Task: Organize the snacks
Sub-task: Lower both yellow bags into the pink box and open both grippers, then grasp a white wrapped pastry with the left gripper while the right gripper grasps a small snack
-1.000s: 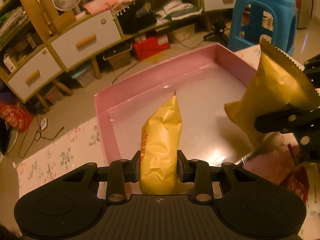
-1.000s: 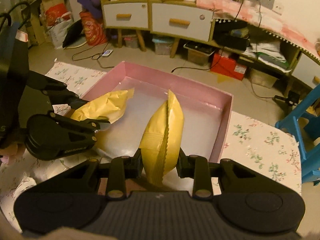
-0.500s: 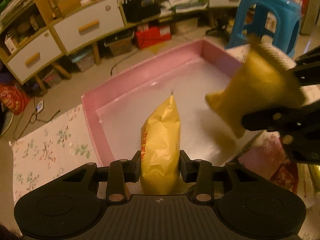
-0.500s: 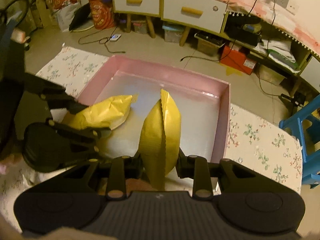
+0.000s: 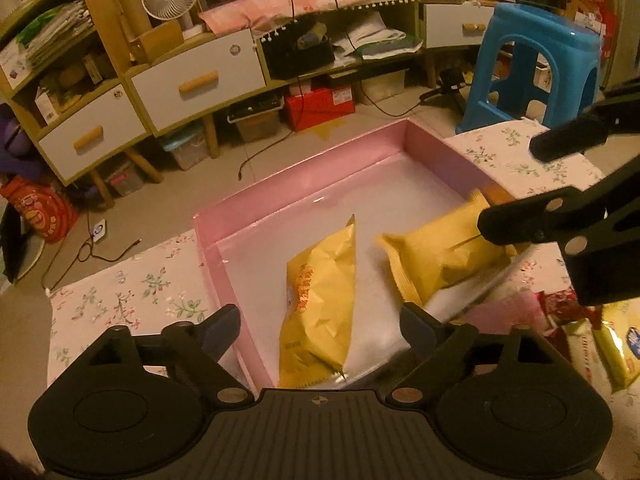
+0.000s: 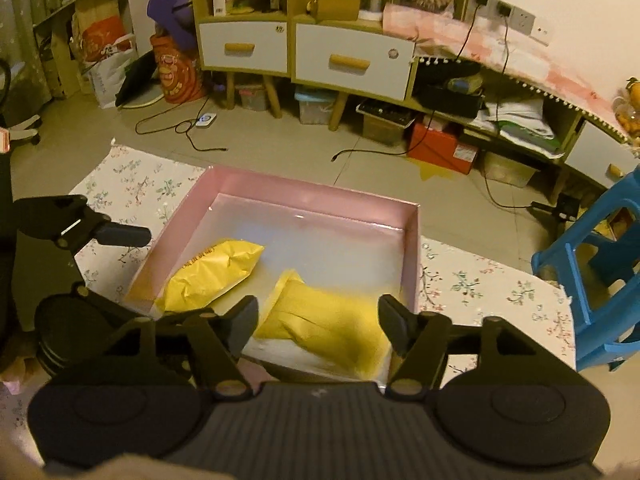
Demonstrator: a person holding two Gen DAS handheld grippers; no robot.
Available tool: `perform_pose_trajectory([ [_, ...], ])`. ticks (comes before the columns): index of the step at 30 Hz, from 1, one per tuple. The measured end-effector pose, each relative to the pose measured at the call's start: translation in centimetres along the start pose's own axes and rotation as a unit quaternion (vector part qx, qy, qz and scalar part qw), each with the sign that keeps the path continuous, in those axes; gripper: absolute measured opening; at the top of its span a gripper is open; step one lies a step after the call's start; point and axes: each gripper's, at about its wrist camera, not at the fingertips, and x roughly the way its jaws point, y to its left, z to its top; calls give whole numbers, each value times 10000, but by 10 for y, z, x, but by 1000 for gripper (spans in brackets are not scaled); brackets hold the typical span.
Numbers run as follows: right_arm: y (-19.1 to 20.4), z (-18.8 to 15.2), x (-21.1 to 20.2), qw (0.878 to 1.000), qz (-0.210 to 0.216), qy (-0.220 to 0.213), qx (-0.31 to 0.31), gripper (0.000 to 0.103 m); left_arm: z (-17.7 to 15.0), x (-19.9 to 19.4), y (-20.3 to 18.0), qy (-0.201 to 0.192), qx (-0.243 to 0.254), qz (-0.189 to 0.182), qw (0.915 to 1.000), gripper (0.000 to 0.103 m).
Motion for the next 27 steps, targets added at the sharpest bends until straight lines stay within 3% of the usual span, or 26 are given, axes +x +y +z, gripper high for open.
perform_pose_trajectory([
  [5,3,-3,-21,9999,-28,-117,28,74,-7,-21,-4,-46,-105,5,9999,94],
  [21,25,-44,-72,9988,-41,-469,-106,99,-51,-79,-19,-79,-265,32,9996,103],
  [27,33,-65,-86,9974,-26,-707,-121,103,-78,-94,-21,-52,-425,-90,9990,103],
])
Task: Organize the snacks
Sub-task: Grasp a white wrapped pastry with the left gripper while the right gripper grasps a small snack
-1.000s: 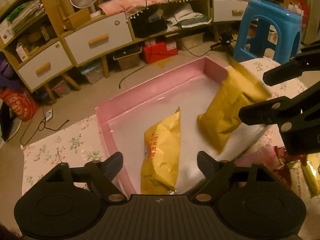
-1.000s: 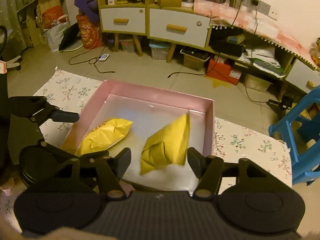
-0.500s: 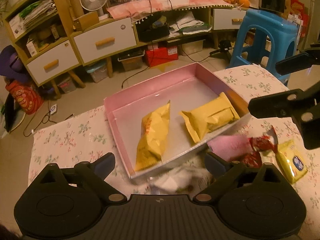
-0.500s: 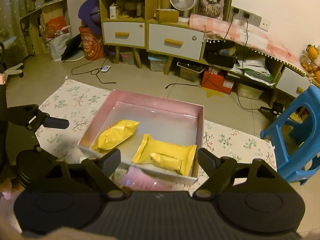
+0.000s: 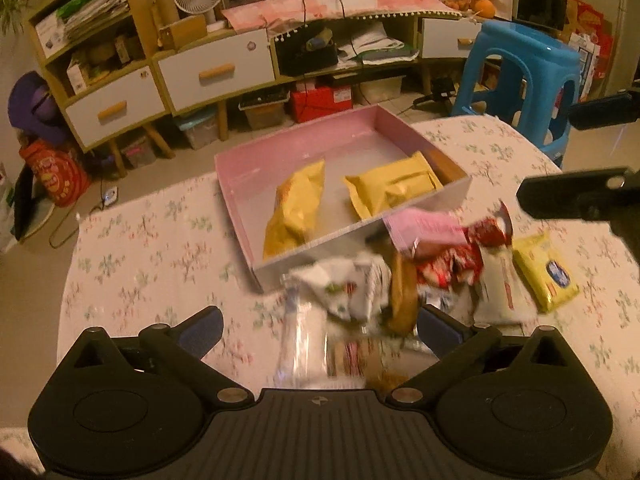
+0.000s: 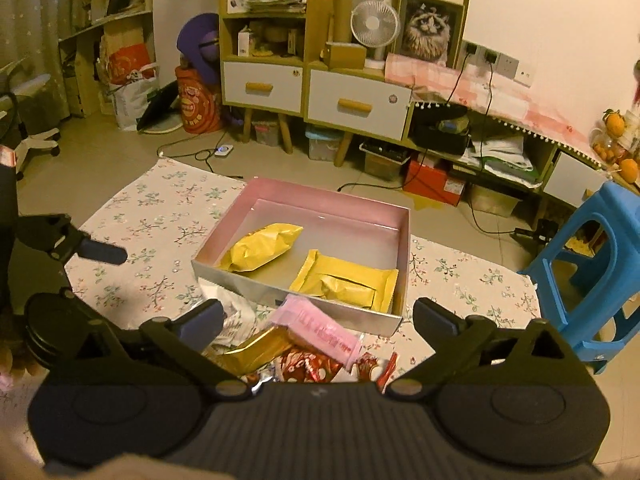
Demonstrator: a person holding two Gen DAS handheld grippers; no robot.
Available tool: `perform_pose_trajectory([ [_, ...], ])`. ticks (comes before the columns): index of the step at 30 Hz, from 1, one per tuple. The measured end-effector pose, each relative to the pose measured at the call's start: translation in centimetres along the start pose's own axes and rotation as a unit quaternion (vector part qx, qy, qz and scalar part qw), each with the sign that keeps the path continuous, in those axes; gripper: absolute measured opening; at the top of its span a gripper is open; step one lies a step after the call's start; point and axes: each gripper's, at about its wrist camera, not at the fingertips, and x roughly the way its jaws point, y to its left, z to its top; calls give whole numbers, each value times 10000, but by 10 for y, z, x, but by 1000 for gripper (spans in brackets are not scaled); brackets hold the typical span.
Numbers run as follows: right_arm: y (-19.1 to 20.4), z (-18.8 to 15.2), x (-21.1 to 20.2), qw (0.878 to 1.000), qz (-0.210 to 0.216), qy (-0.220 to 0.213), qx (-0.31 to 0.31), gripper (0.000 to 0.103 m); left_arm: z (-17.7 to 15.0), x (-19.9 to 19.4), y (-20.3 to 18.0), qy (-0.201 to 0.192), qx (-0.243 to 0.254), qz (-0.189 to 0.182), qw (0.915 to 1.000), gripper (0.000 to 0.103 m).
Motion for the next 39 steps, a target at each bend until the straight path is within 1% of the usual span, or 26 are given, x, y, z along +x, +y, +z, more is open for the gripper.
perform_pose_trajectory([
  [4,3,-12,-3,9999,81,3,61,103,-19,-6,3,28,-113,30,9999,103],
  [9,11,-31,1,9997,171,49,151,103,-35,-8,8,67,-232,74,9997,103],
  [12,16,-41,4,9995,236,-15,194,103,-47,-9,13,-13,-372,-6,9993,103],
  [15,21,-52,7,9986,445,-130,237,103,-56,-6,18,-65,-452,-99,9989,103],
  [17,25,-59,9,9977,641,-192,125,103,-65,-6,23,-170,-538,-179,9982,103],
  [21,37,-72,15,9935,1065,-348,-208,103,-79,-2,29,-311,-627,-465,9965,103],
  [25,49,-82,22,9877,1410,-290,-615,102,-89,0,36,-398,-736,-701,9940,101],
  [28,59,-89,27,9821,1581,-195,-1008,97,-95,5,40,-362,-817,-874,9922,101],
  [31,66,-96,35,9788,1601,-14,-1276,89,-98,13,42,-190,-874,-1006,9909,96],
  [33,70,-99,40,9767,1622,119,-1401,83,-100,18,42,-82,-863,-1029,9909,90],
  [34,73,-100,43,9762,1579,177,-1477,82,-100,20,41,-37,-852,-1042,9909,88],
  [37,77,-104,50,9758,1422,233,-1644,77,-101,24,38,24,-874,-1076,9903,80],
  [39,80,-107,54,9754,1373,288,-1700,71,-100,26,38,43,-925,-1107,9895,71],
])
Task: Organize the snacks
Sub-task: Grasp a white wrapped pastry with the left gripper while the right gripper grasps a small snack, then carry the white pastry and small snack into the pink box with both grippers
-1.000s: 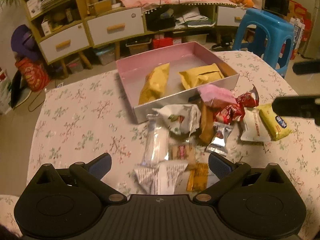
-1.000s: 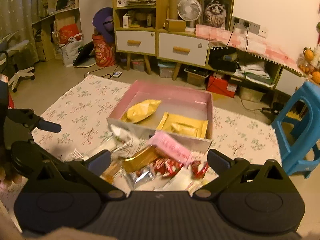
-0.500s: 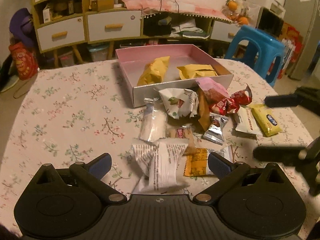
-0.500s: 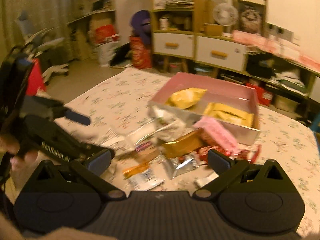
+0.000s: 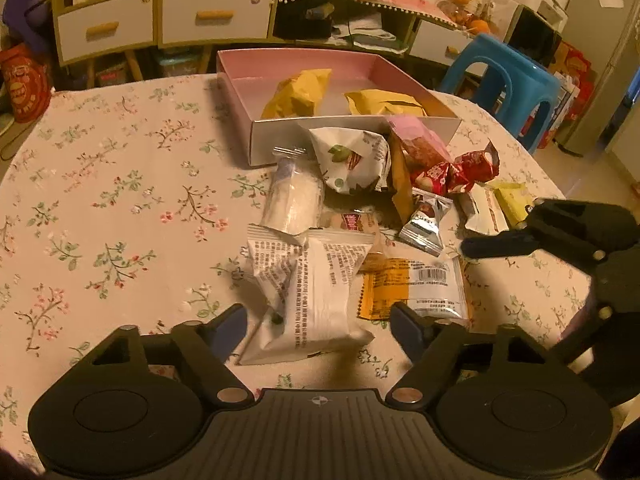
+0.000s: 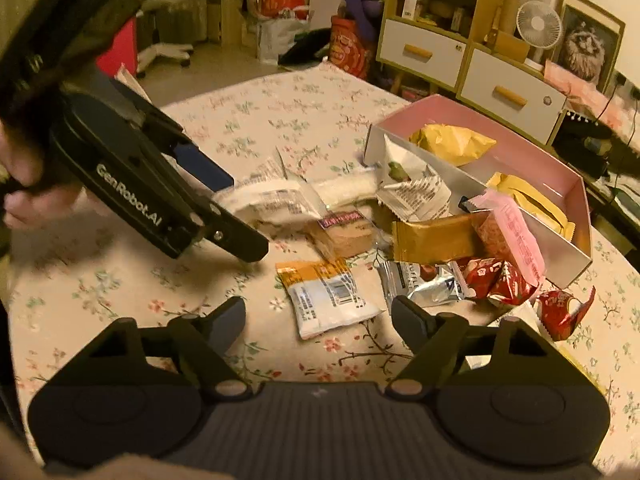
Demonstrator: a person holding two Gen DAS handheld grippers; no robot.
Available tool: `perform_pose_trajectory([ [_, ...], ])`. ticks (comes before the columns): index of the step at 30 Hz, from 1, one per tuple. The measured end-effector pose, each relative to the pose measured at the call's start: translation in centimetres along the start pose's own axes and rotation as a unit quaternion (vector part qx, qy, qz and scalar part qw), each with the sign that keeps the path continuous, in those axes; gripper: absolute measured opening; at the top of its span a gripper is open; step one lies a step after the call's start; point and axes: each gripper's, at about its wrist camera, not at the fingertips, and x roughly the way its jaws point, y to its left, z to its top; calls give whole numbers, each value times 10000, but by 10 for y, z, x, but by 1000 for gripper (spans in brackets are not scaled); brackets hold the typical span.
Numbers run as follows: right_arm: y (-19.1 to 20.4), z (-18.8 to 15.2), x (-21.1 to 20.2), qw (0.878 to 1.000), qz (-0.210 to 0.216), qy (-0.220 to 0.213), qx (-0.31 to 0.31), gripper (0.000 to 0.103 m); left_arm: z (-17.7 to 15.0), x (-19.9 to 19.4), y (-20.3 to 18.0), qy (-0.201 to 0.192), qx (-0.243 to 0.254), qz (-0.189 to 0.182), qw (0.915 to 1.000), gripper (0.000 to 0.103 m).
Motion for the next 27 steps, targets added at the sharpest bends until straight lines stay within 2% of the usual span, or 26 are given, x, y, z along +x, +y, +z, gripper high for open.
perform_pose_trajectory([
  [7,4,1,11,9998,-125,64,-105,64,2,6,-3,44,-11,135,9999,63],
  [12,8,2,18,9997,-160,101,-150,57,4,10,1,93,-166,270,9995,46],
  [13,8,3,19,9997,-158,85,-150,56,4,11,2,104,-203,278,9994,45],
  [14,8,4,19,9997,-146,80,-150,52,5,11,3,111,-244,263,9993,45],
  [15,9,5,19,9998,-144,66,-150,41,5,11,3,117,-272,250,9992,43],
  [20,10,9,17,9997,-199,1,-167,34,6,6,1,125,-285,256,9992,39],
  [26,2,12,6,9999,-108,-87,17,19,9,-1,-4,161,-168,160,9996,37],
  [27,1,12,4,9999,-93,-82,33,12,10,-3,-4,153,-163,134,9997,37],
])
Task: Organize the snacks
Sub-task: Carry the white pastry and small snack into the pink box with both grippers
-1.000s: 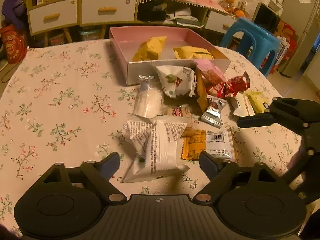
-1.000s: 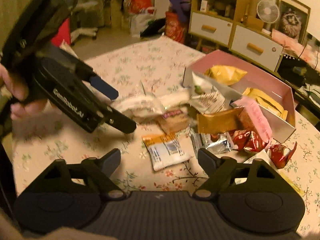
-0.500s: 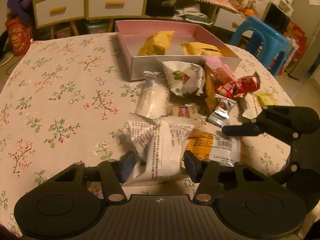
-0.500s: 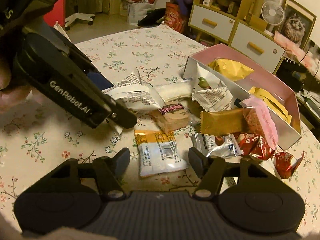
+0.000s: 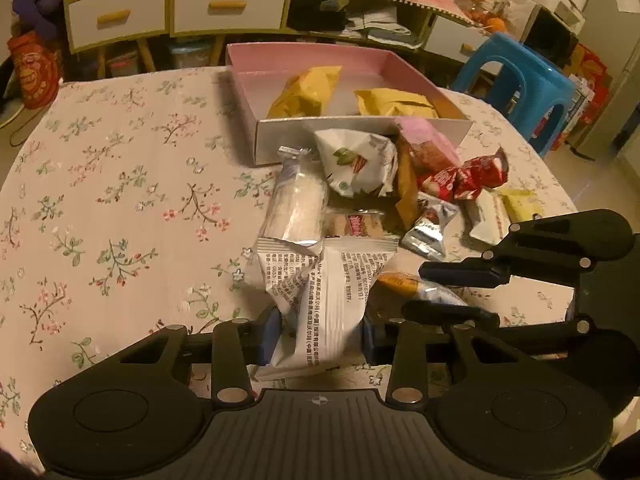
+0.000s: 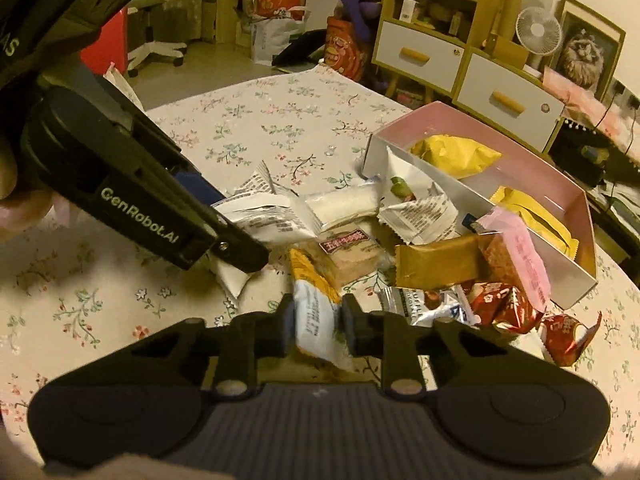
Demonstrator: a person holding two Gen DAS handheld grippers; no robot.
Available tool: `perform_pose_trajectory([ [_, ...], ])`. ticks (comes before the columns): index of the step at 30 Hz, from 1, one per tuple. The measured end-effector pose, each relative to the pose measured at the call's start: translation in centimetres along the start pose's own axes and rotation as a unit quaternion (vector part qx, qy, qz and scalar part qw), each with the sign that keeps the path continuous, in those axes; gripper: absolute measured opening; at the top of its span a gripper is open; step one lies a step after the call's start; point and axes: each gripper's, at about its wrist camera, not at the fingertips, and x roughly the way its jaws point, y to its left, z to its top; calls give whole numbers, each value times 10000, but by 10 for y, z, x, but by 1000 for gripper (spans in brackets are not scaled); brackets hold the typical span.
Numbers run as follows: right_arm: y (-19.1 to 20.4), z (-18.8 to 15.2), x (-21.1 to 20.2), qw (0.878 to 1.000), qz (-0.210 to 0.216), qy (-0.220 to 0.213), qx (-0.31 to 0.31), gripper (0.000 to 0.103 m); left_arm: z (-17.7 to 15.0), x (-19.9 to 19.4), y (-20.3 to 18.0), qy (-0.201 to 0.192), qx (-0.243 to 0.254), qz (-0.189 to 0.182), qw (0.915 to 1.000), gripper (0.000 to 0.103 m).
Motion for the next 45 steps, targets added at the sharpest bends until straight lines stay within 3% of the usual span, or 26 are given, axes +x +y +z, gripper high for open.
perform_pose_trajectory([
  [8,-11,-2,-7,9997,128,36,203,11,4,-10,7,-55,-148,56,9999,37],
  [25,-39,19,-32,9961,8,-619,635,11,21,-21,-1,-339,-123,3,9993,37],
  [37,-73,39,-45,9859,-389,-1164,1135,11,63,-30,-14,-843,-307,-103,9959,37],
  [45,-115,40,-37,9775,-689,-1191,1598,11,106,-12,-27,-1025,-285,-138,9942,37],
])
